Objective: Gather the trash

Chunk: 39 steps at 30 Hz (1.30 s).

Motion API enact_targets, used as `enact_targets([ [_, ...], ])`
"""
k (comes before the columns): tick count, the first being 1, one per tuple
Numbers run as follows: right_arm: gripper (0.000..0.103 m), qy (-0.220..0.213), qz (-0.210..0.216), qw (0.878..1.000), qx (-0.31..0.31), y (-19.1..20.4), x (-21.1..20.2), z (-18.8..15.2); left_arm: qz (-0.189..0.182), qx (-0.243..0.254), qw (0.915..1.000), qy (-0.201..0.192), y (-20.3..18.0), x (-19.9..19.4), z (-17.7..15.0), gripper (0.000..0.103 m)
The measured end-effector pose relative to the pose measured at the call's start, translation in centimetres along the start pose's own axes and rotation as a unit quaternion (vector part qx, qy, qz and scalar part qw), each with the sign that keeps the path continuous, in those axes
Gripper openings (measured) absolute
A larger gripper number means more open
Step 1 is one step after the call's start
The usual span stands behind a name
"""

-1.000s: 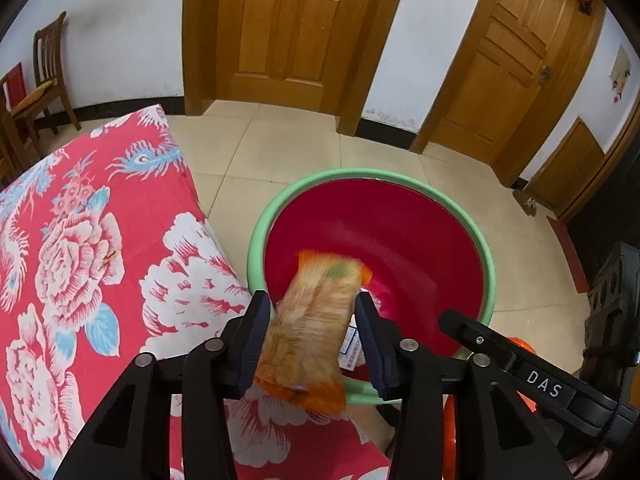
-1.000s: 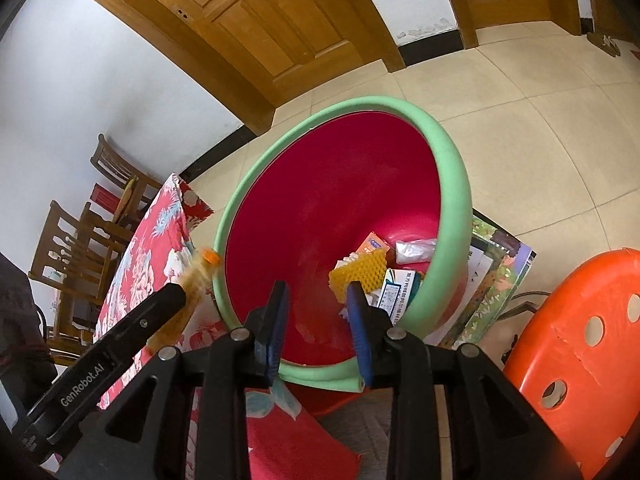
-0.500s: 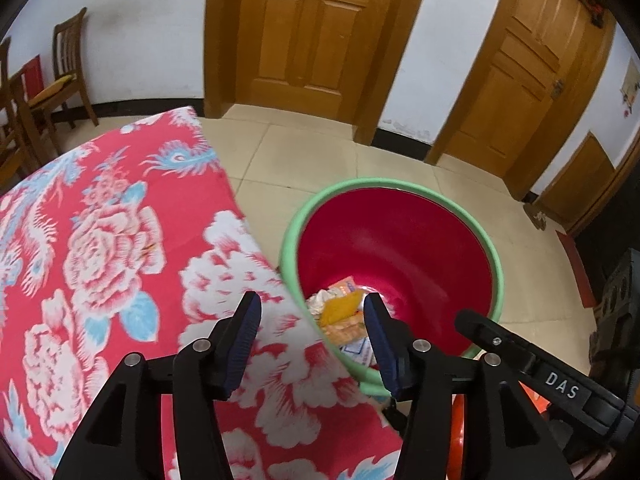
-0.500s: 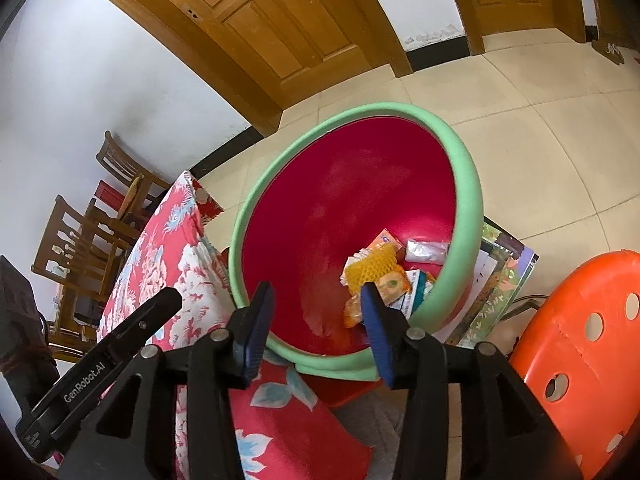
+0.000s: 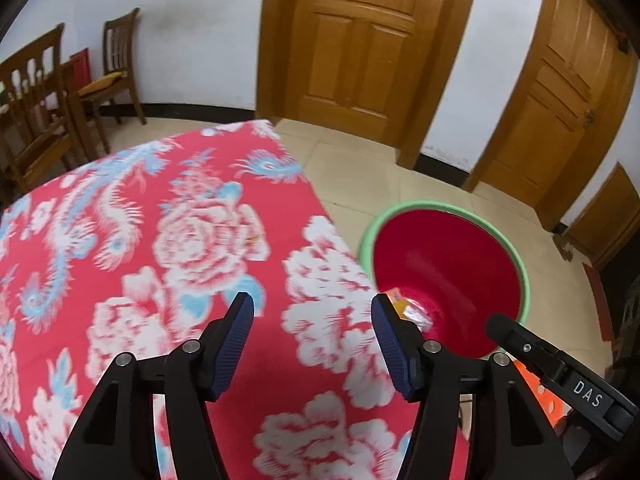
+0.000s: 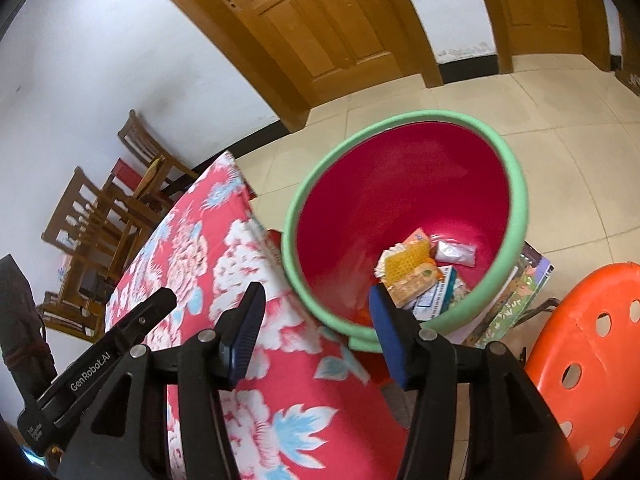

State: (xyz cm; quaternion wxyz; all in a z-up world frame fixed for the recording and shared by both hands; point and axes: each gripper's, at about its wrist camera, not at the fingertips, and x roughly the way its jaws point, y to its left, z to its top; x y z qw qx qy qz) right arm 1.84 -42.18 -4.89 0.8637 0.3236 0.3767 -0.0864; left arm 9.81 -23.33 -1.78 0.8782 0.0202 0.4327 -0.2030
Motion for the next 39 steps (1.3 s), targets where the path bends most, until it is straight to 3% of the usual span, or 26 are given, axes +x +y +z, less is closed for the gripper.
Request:
enact_targets([
  [19,0.071,0.007,0.024,0.995,-0.092,7.9,-1.1,-3.6,0.076,-0.050,0.9952,-0.035,6.9,-5.4,-2.0,0.070],
  [24,0.072,0.006,0.025,0.993,-0.113,9.4,-1.6,-4.6,0.087,-0.060,0.9935,-0.042,8.2,-6.7,-2.6,0.070],
  [28,0.081,0.000,0.023,0.992,-0.126,10.4,-2.0,-5.2,0.095,-0.067,0.9920,-0.049,9.0,-7.6,-3.0,0.070],
  [39,0.082,-0.011,0.016,0.989,-0.147,11.8,-3.0,-6.2,0.102,-0.081,0.9893,-0.065,10.2,-9.5,-3.8,0.070],
])
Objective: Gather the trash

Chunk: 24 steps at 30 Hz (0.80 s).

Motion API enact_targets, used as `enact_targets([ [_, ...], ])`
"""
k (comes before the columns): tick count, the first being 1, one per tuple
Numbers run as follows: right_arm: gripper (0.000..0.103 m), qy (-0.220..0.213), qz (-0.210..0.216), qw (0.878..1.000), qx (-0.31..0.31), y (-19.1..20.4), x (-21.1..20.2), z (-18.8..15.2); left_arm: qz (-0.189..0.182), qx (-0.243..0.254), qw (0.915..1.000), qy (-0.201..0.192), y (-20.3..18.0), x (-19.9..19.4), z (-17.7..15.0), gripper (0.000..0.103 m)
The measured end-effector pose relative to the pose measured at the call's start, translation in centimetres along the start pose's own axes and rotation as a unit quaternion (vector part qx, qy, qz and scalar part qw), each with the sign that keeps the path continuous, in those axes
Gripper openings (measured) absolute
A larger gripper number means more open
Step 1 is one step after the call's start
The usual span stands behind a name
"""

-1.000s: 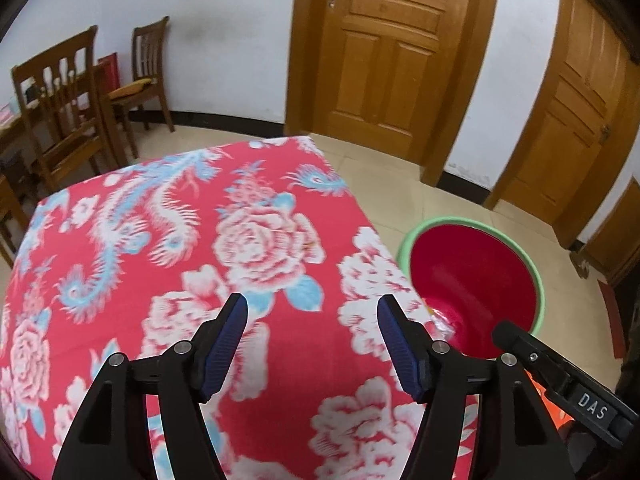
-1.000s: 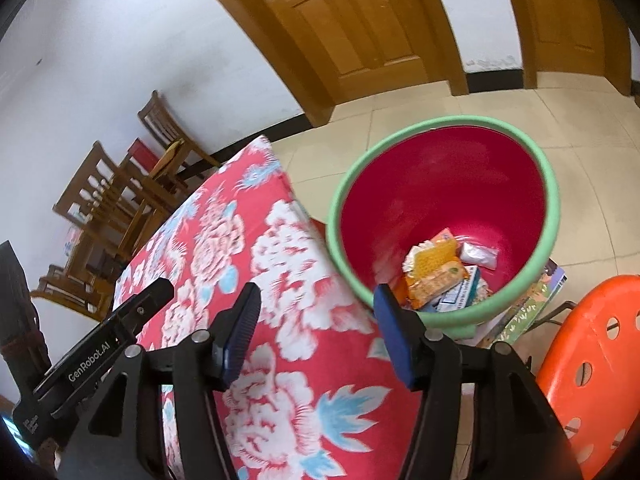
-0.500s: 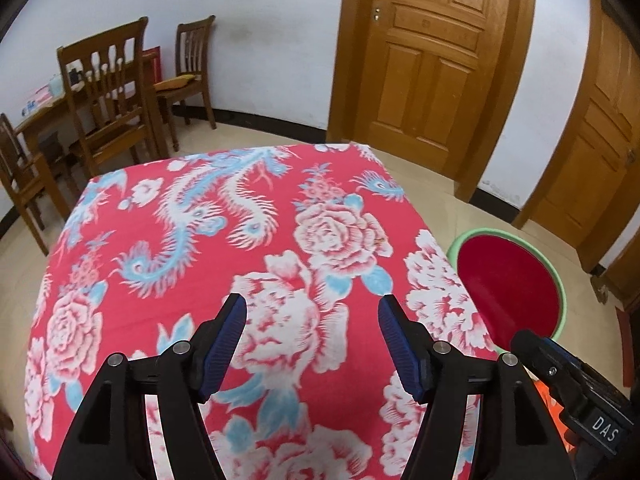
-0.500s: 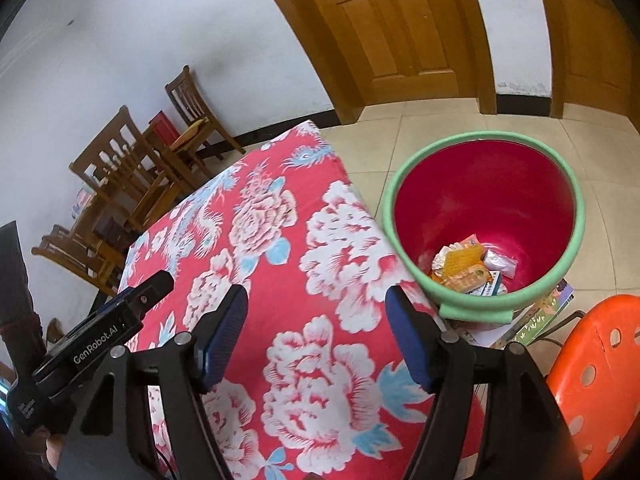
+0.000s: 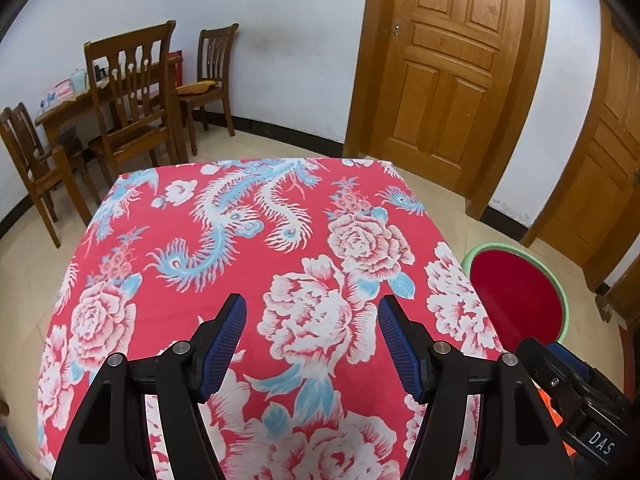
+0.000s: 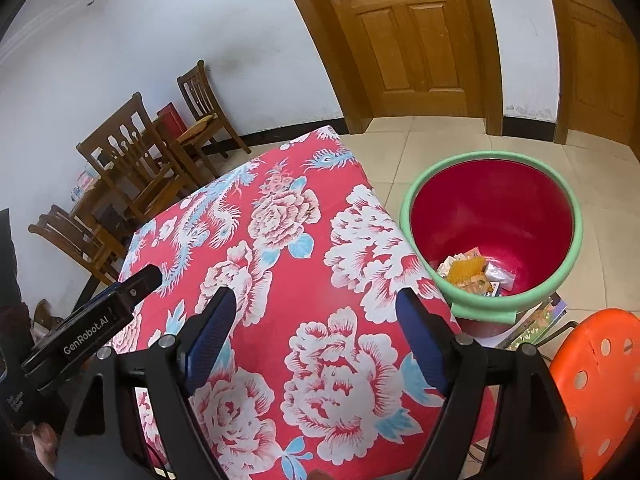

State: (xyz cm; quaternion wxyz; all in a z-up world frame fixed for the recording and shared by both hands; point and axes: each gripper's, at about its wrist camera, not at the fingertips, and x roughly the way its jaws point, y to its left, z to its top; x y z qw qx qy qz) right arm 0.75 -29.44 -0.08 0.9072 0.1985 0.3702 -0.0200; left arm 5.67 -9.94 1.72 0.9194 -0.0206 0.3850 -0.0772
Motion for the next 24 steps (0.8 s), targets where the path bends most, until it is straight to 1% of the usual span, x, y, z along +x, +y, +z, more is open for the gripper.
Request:
enact_targets([
  [24,0.082,0.000,0.000,1.000,-0.001,0.5,-0.3,-0.1,0.006,-0.004,0.9998,-0.018,0.9,-1.4,-0.2,0.070],
])
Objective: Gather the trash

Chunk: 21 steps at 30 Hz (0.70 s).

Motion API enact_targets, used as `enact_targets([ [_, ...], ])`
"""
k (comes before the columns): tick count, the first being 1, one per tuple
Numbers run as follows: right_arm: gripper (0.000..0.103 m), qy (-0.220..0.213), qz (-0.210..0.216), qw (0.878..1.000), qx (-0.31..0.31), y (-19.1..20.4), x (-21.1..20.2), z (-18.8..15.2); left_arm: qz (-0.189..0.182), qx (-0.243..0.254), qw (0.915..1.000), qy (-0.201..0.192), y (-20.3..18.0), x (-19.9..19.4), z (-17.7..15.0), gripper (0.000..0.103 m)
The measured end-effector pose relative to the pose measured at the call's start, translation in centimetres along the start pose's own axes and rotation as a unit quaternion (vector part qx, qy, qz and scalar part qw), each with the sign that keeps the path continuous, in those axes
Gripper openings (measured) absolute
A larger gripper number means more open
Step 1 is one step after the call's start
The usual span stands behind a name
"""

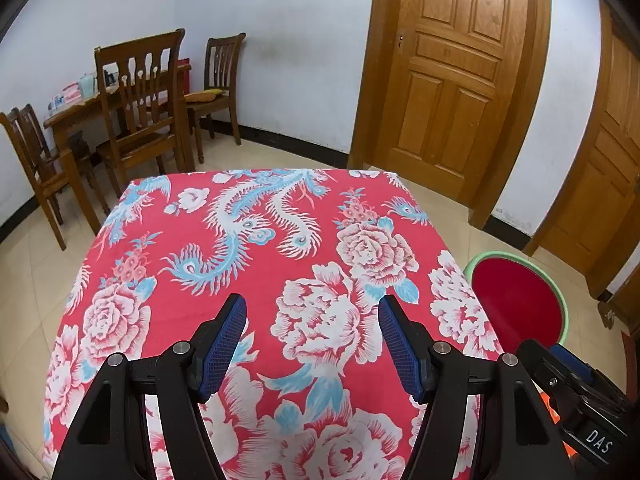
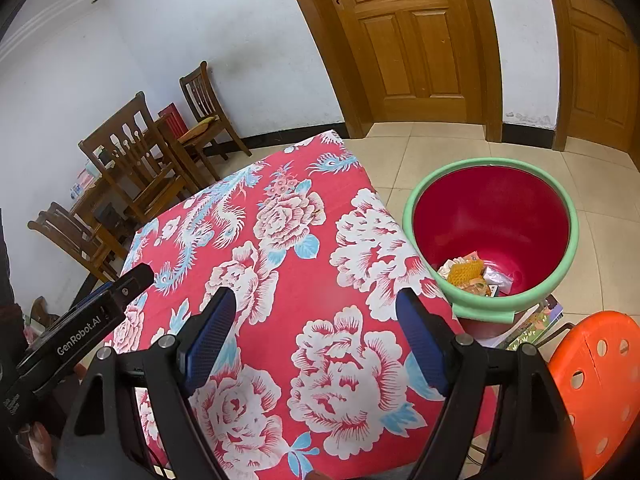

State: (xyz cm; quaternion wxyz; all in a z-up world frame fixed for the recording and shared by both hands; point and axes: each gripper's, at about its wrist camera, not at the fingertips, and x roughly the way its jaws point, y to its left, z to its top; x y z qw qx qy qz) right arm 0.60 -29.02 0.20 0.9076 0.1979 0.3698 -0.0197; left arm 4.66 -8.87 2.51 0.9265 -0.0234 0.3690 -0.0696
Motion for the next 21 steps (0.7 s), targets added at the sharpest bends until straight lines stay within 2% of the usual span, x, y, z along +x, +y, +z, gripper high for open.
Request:
enact_targets([
  [21,0.082,-0.001,-0.001,1.000,-0.001,0.00,0.05,-0.11,0.000,-0.001,1.0000,0.000,-0.01,-0.03,-0.03,0.070],
])
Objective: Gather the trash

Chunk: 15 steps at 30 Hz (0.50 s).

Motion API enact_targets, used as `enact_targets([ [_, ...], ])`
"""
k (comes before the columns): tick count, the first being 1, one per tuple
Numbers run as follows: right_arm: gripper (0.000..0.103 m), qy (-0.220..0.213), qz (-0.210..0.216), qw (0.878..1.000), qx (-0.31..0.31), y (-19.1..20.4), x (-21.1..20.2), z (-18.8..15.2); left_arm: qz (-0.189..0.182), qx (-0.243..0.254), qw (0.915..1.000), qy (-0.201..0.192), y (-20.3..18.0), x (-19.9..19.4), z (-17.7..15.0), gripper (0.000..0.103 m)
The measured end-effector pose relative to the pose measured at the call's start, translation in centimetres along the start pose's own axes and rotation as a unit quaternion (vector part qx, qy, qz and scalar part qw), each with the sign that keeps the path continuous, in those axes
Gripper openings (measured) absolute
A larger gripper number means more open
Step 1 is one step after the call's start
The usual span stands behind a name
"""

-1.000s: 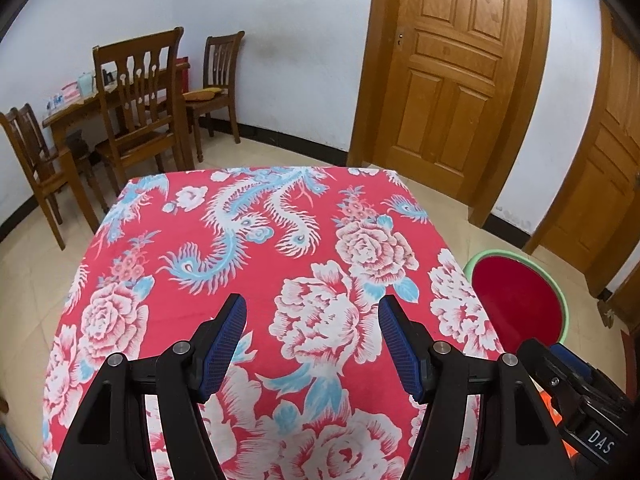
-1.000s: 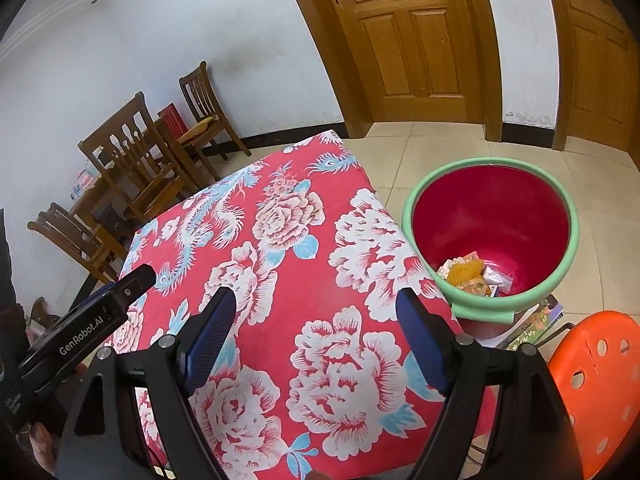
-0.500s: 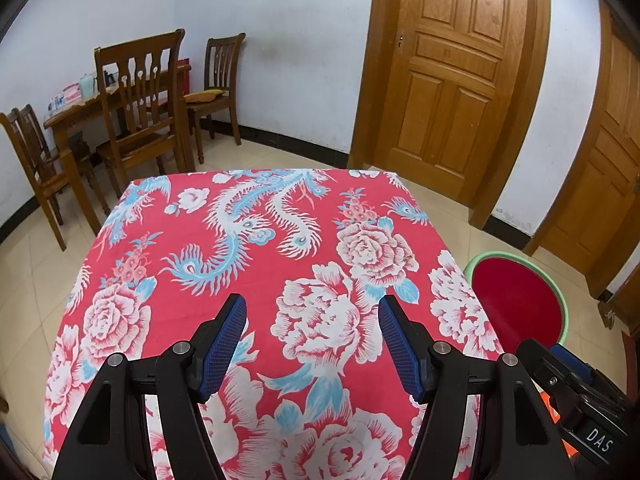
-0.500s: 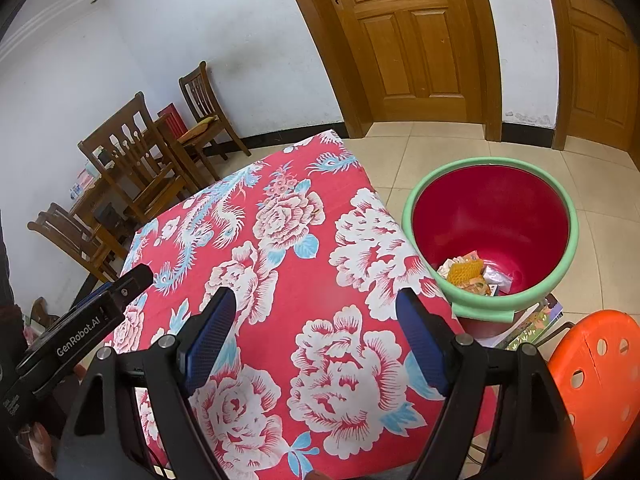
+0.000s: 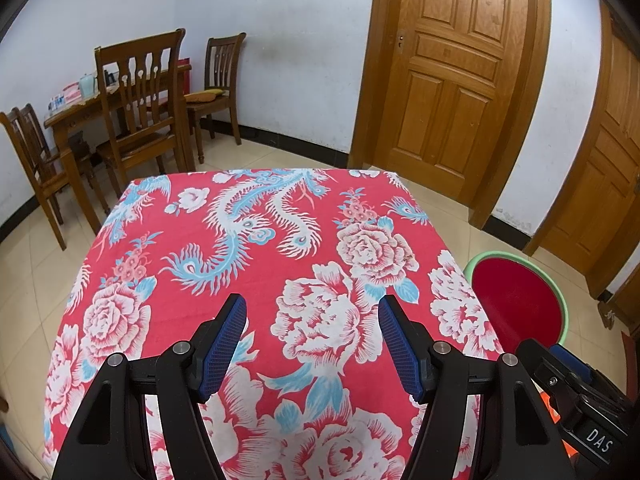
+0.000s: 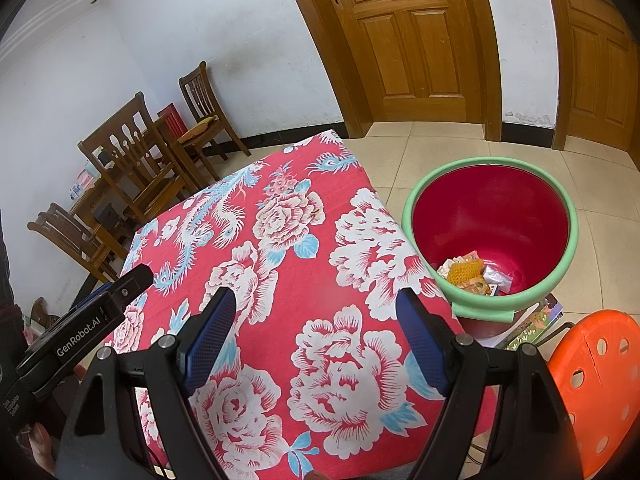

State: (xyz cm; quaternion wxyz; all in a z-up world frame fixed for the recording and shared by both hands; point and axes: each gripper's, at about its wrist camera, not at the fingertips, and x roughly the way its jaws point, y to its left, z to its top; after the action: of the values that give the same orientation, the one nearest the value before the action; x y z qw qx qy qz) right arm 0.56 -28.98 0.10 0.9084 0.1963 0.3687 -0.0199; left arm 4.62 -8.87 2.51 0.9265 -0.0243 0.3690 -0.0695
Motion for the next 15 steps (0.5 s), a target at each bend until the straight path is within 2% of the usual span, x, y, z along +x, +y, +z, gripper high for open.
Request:
enact_targets([
  [15,0.082,-0.001,0.000,1.000,0.000,0.09,-0.09,-0.04,0.000,0.000,1.0000,0.000,0.00,0.01,0.00,0.070],
])
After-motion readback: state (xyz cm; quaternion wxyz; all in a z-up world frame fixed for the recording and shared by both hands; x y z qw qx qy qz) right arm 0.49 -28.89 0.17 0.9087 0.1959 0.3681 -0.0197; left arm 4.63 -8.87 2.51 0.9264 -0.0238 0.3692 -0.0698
